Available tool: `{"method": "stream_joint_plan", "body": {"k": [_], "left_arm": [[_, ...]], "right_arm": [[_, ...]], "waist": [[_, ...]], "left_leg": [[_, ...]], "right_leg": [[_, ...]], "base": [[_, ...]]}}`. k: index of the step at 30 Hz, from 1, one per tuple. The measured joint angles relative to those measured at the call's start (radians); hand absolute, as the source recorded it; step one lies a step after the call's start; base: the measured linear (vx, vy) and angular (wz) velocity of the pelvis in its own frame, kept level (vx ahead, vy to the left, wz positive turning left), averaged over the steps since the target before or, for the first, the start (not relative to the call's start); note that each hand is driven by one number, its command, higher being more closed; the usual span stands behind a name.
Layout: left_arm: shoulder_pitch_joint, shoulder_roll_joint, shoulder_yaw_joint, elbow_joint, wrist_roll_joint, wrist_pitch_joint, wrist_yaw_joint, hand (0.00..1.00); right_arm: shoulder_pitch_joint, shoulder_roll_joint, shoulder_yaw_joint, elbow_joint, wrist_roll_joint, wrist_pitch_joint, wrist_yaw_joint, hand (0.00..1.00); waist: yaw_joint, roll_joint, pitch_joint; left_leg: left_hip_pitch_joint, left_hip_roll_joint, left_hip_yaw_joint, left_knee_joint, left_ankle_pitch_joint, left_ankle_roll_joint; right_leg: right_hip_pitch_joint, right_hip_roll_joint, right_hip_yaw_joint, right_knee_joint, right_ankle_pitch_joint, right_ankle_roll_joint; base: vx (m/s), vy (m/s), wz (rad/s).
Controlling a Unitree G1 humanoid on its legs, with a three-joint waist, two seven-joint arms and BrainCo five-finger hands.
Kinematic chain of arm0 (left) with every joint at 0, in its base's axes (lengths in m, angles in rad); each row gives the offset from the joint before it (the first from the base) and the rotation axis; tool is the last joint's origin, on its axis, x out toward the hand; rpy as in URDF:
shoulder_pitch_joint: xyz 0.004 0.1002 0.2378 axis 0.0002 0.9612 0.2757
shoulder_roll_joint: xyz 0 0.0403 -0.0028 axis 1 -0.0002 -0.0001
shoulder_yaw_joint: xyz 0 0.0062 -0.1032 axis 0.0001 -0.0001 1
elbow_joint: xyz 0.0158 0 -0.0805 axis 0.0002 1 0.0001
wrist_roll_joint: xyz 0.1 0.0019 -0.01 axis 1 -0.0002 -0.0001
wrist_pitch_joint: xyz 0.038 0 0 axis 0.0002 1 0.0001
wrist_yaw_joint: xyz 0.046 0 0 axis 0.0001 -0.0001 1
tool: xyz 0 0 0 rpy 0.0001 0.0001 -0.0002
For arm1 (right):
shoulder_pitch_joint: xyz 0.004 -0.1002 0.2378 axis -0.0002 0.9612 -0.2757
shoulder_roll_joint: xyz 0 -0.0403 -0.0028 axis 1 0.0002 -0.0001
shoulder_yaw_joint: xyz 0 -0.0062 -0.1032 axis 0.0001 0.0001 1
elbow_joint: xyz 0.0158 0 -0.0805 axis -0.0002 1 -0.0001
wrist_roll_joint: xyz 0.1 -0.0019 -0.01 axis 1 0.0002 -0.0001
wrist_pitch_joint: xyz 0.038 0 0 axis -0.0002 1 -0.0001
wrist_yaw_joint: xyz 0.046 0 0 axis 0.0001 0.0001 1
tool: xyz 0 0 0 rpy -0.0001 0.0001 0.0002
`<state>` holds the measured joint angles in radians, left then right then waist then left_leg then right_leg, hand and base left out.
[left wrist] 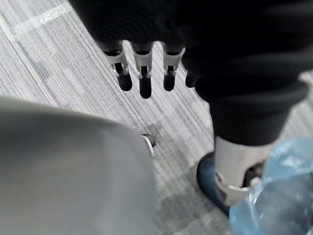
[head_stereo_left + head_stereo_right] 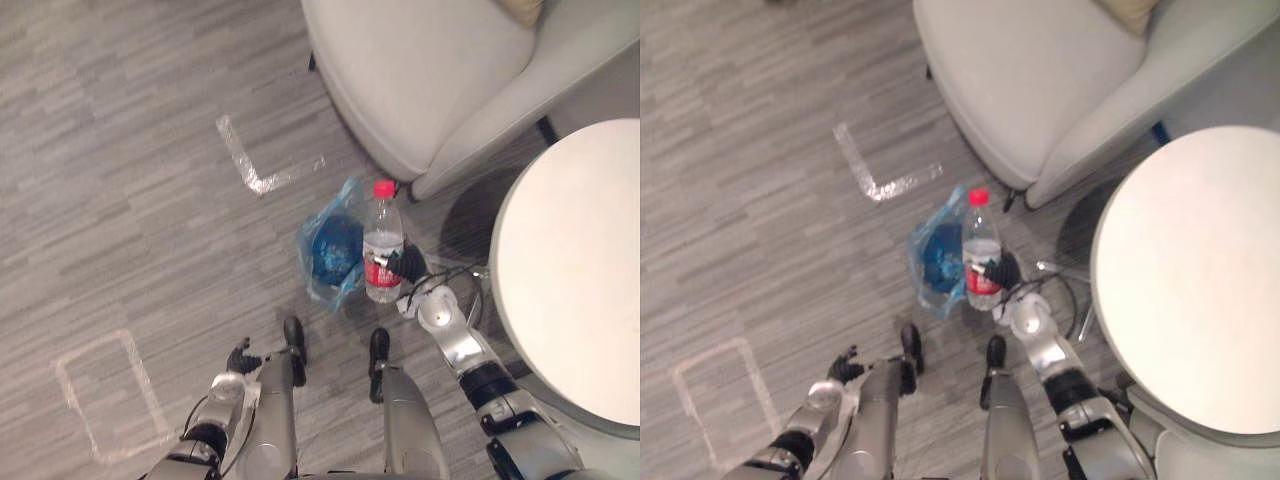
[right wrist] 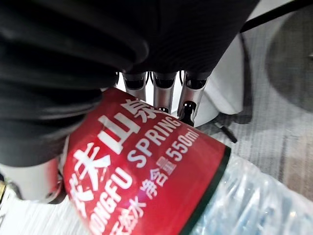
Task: Gather rubbish on tea table into small bin, then transfer packed bag to large trash can.
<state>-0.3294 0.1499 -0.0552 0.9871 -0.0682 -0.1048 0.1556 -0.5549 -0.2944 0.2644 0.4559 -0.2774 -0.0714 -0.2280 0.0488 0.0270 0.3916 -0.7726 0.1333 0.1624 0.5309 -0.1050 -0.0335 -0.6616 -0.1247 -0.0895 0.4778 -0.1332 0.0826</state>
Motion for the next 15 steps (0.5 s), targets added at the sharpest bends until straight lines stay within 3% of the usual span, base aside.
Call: {"method": "stream_joint_plan", "body": {"k": [5,8,15], "left_arm": [[-0.1,-0.028,0.05,-0.063,-0.042,-0.012,0.021,0.0],[-0.136,-0.025,0.079,-0.123,-0.059,-0.018,0.042,0.0],[-0.165,-0.029,0.077,-0.184,-0.096,-0.021,0.06,0.0]], "right_arm": [[-0.165,-0.001,0.032,0.046,-0.032,0.012,-0.053,1.0],[-0.266,0.002,0.032,0.116,-0.036,0.031,-0.088,1.0],[-0.393,0.017,0.006,0.192,-0.034,0.048,-0.134,1.0]], "waist": [[0.006,-0.001,0.026],[0.009,-0.003,0.032],[0.024,-0.005,0.033]], "left_leg": [[-0.178,0.014,-0.004,0.05,0.011,0.008],[-0.285,0.022,-0.005,0.054,0.053,0.009],[-0.392,0.026,-0.012,0.081,0.076,0.017]], "right_leg": [[-0.188,-0.018,-0.027,0.123,-0.021,-0.015],[-0.295,-0.032,-0.057,0.174,-0.029,-0.03],[-0.41,-0.042,-0.07,0.237,-0.044,-0.045]], "base": [[-0.15,-0.03,0.22],[-0.07,-0.029,0.28],[0.0,-0.021,0.07]]}}
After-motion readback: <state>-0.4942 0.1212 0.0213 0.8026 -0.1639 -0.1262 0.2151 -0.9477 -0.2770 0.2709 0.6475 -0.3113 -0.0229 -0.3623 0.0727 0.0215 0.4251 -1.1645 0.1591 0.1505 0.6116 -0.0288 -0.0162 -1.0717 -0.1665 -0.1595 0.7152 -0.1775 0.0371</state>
